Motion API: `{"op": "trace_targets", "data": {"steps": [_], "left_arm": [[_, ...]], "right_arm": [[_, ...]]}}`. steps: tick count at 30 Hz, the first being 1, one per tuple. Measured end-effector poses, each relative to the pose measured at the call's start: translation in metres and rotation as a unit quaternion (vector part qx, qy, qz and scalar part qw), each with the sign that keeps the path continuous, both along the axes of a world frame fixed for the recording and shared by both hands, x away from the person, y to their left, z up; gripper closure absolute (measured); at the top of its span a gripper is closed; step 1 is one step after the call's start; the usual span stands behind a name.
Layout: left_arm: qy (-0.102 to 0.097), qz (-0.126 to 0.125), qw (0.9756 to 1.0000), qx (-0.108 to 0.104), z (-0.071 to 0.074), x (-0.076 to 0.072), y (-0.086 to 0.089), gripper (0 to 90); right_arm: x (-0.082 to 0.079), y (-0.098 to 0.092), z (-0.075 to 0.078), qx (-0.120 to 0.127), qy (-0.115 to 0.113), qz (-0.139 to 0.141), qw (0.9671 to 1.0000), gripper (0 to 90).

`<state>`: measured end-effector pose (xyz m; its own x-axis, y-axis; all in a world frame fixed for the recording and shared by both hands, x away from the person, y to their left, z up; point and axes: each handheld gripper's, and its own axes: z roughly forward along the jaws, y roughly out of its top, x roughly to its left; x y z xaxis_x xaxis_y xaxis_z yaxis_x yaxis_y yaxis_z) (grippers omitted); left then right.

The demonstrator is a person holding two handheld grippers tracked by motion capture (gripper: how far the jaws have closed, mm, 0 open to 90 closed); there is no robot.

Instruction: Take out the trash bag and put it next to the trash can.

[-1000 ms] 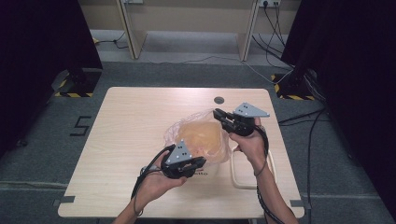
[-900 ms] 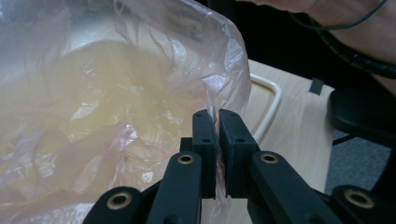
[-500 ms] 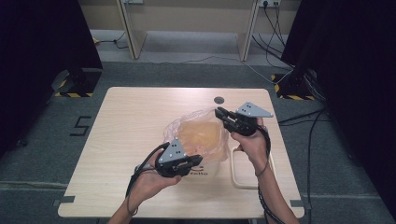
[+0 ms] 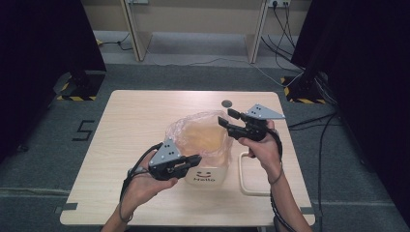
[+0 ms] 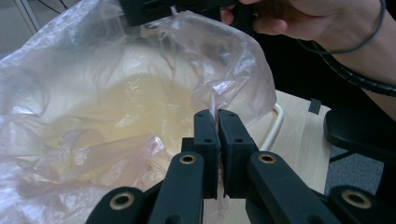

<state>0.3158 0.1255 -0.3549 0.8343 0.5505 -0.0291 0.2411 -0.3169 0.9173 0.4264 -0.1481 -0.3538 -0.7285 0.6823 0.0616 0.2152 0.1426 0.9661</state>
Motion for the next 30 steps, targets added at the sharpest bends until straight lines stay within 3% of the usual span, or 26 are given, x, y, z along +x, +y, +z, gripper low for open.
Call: {"op": "trace_targets", "data": {"steps": [1,6,11,13,20,24,26,30], "left_arm": [[-0.003,0.003,1.0,-0.001,0.002,0.0,0.002,86.2],[-0.01,0.012,0.9999,-0.004,0.008,0.001,0.009,86.3],[-0.021,0.02,0.9996,0.0,0.016,0.0,0.019,86.3],[-0.023,0.022,0.9995,0.002,0.017,0.0,0.02,86.3],[-0.026,0.022,0.9993,0.013,0.015,-0.003,0.02,86.2],[-0.026,0.02,0.9994,0.013,0.014,-0.004,0.019,86.2],[-0.028,0.02,0.9993,0.014,0.015,-0.004,0.019,86.2],[-0.034,0.023,0.9991,0.013,0.018,-0.006,0.021,86.1]], "right_arm": [[-0.003,-0.001,0.004,0.005,-0.002,-0.007,1.0,42.0],[-0.01,-0.001,0.013,0.024,0.001,-0.001,0.9997,35.8],[-0.018,0.002,0.021,0.028,0.011,0.036,0.9989,33.5],[-0.02,0.004,0.022,0.019,0.012,0.04,0.9989,33.5],[-0.023,0.008,0.023,0.023,0.013,0.048,0.9985,33.0],[-0.023,0.007,0.024,0.031,0.013,0.051,0.9981,31.8],[-0.023,0.005,0.026,0.056,0.022,0.055,0.9966,30.5],[-0.023,-0.001,0.029,0.065,0.017,0.048,0.9966,29.7]]}}
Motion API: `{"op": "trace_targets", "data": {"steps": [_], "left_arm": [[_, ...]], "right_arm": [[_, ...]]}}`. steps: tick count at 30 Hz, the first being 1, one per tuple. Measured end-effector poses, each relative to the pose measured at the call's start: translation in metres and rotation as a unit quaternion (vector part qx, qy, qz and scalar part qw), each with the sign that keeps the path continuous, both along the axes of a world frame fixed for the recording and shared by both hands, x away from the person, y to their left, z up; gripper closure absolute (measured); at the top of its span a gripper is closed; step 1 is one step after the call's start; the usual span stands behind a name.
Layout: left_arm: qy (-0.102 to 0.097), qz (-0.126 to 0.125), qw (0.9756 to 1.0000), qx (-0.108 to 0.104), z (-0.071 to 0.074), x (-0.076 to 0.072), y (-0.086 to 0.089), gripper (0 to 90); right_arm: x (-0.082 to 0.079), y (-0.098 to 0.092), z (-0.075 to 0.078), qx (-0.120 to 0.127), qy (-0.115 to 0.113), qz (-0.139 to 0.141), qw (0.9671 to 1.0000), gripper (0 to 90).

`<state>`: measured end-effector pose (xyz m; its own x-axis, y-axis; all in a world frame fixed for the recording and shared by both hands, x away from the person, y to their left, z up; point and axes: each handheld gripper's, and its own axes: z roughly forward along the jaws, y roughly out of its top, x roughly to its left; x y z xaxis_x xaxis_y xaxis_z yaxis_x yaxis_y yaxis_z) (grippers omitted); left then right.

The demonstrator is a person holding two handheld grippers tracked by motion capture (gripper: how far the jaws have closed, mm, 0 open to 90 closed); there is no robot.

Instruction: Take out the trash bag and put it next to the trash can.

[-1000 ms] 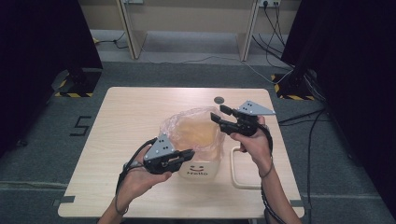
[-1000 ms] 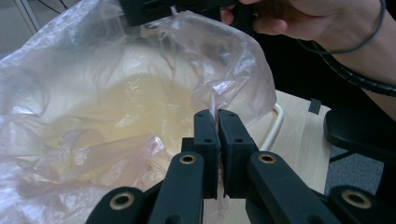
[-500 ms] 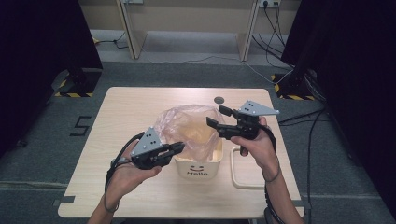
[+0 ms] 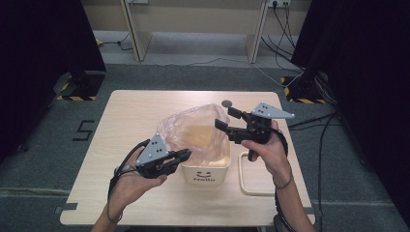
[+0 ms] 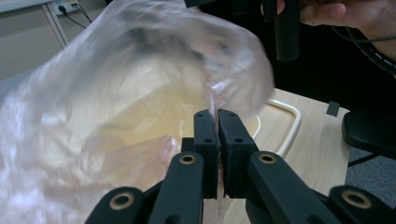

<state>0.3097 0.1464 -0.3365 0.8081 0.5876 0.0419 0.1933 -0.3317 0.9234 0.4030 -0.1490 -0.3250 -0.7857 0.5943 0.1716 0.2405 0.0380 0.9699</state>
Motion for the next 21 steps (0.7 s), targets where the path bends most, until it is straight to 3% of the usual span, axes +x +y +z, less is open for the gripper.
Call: {"op": "trace_targets", "data": {"steps": [7,14,15,21], "left_arm": [[-0.013,0.023,0.9996,-0.009,0.012,0.0,0.017,86.1],[-0.01,0.042,0.9987,-0.027,0.016,0.001,0.037,86.0],[-0.003,0.042,0.9982,-0.044,0.017,0.002,0.044,86.0],[-0.002,0.065,0.9966,-0.049,0.018,0.004,0.066,85.9]], "right_arm": [[0.0,-0.009,0.003,0.007,-0.002,-0.01,0.9999,29.8],[0.001,-0.01,0.002,0.004,0.003,-0.012,0.9999,29.8],[0.002,-0.01,0.001,0.003,0.005,-0.012,0.9999,29.8],[0.002,-0.01,0.0,-0.002,0.007,-0.014,0.9999,29.7]]}}
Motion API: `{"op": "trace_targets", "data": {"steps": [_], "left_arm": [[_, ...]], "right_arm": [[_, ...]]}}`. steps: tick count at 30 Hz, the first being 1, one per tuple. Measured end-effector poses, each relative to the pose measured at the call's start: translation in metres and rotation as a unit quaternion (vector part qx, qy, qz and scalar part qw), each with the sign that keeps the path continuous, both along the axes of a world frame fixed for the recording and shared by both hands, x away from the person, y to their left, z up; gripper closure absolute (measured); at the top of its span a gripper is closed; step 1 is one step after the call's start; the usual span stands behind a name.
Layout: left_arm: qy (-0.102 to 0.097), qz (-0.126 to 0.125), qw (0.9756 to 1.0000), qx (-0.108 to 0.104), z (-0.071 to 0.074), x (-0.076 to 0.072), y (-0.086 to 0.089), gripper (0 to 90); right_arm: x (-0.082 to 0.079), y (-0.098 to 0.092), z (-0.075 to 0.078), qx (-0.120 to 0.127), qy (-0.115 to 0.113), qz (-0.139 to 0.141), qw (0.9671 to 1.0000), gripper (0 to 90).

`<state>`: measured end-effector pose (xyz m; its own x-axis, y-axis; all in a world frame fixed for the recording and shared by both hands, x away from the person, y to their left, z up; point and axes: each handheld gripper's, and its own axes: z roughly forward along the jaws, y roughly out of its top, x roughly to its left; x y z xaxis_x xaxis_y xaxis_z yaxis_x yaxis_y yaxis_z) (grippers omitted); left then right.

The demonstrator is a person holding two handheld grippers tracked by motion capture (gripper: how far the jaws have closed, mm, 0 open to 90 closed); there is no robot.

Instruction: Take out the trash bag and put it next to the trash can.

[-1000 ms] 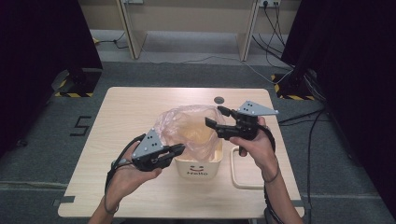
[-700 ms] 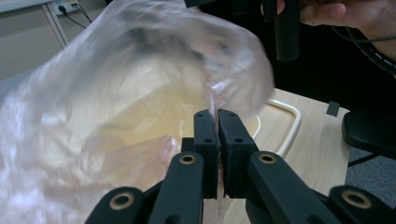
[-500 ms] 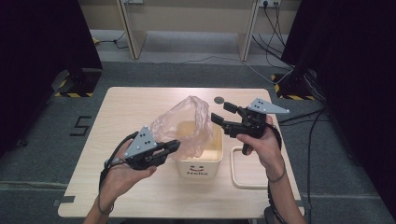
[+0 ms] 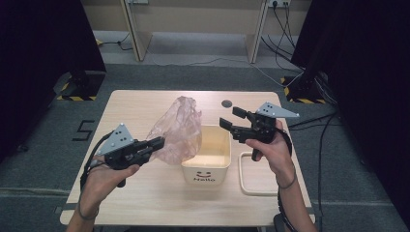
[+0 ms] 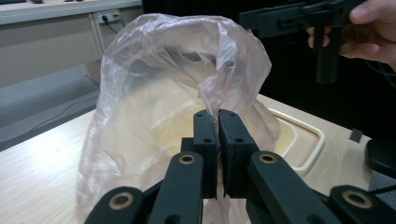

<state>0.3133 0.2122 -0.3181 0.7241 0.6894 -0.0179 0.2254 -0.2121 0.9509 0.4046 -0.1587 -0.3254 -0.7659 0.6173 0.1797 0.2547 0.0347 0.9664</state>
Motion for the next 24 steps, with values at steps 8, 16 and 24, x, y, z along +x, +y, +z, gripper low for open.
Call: {"op": "trace_targets", "data": {"steps": [8,16,24], "left_arm": [[-0.003,0.022,0.9997,-0.013,0.005,0.0,0.02,85.7],[-0.002,0.047,0.9987,-0.02,0.006,0.0,0.042,85.8],[-0.006,0.068,0.9974,-0.022,0.009,-0.002,0.059,85.7]], "right_arm": [[0.003,-0.006,-0.004,-0.02,0.006,-0.028,0.9994,29.7],[0.005,-0.009,-0.01,-0.037,0.013,-0.041,0.9984,29.4],[0.006,-0.015,-0.014,-0.037,0.021,-0.048,0.9979,29.3]]}}
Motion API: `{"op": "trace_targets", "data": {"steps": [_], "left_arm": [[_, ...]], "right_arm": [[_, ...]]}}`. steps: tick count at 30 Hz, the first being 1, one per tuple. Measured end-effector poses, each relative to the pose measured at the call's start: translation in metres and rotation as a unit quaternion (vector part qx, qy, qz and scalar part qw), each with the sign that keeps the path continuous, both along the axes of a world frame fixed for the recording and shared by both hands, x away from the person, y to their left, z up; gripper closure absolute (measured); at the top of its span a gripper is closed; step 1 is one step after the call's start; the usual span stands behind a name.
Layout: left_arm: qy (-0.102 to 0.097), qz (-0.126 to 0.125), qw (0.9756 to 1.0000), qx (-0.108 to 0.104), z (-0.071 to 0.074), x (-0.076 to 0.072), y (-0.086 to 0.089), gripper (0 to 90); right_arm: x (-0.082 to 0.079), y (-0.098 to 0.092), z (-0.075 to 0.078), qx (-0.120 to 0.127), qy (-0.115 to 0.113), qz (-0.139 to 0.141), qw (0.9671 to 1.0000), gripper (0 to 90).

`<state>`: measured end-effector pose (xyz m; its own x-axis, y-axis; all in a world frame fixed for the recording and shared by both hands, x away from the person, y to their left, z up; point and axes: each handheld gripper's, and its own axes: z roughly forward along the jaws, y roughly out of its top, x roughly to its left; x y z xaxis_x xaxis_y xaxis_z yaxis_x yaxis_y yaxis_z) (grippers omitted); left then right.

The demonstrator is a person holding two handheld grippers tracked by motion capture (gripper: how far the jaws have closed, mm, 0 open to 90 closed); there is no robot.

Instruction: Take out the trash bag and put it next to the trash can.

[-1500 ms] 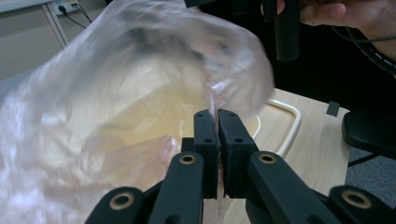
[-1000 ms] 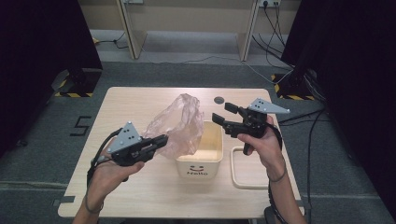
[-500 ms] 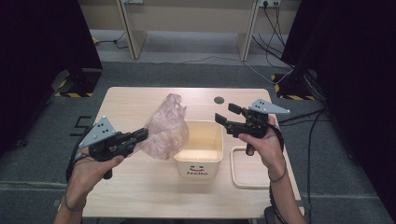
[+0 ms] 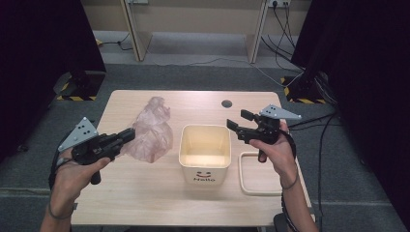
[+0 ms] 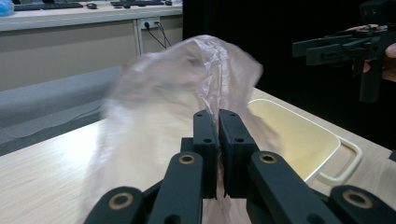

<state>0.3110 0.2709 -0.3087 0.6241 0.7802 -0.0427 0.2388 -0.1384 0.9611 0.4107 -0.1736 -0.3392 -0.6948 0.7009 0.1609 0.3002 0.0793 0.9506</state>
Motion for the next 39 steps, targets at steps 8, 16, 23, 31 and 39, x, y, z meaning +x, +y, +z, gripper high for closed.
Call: {"op": "trace_targets", "data": {"steps": [8,16,23,31,39], "left_arm": [[0.008,0.027,0.9994,0.022,-0.011,0.004,0.006,85.7],[0.043,0.045,0.9981,0.007,-0.046,0.023,0.012,85.8],[0.06,0.066,0.996,0.002,-0.067,0.033,0.018,85.8],[0.081,0.063,0.9943,0.029,-0.089,0.038,0.011,84.7],[0.116,0.049,0.9913,0.037,-0.113,0.043,0.003,72.7]], "right_arm": [[0.001,-0.003,-0.004,-0.002,0.005,-0.002,1.0,29.3],[0.0,-0.006,-0.006,-0.003,0.009,-0.004,0.9999,29.3],[-0.001,-0.008,-0.007,-0.004,0.011,-0.005,0.9999,29.3],[-0.001,-0.01,-0.007,-0.003,0.012,-0.006,0.9999,29.3],[-0.001,-0.01,-0.01,-0.005,0.016,-0.006,0.9998,29.3]]}}
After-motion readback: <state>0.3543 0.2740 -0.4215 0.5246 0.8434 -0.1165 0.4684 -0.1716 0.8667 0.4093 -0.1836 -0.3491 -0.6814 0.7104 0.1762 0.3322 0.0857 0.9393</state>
